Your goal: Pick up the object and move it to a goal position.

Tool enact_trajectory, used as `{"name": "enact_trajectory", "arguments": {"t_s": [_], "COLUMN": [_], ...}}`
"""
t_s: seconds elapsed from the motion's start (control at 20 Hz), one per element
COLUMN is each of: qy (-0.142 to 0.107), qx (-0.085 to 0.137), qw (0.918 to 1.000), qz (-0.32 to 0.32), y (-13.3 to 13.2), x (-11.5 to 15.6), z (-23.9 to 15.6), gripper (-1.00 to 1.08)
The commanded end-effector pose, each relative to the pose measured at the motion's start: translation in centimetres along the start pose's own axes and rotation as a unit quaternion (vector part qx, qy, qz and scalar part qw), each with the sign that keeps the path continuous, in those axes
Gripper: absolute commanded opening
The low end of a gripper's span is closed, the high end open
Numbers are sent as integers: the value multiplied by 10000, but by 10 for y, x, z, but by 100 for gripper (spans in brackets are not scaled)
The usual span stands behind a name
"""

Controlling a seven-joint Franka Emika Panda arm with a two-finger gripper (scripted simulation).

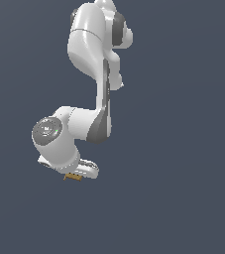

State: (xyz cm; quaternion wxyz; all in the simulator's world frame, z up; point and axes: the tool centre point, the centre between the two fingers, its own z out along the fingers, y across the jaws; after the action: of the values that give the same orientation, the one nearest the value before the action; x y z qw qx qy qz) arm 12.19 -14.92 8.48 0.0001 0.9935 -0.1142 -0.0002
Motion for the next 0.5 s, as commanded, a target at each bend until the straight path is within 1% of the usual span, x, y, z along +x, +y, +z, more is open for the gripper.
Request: {"name": "enact_trajectory", "arguments": {"t_s": [0.0, 0.45], "qy": [1, 1], "qx": [2, 2], "qw": [10000, 10000], "qz": [-6, -6], "y": [6, 16], "x": [7, 18], "z": [-5, -13], "gripper": [-100, -100]}}
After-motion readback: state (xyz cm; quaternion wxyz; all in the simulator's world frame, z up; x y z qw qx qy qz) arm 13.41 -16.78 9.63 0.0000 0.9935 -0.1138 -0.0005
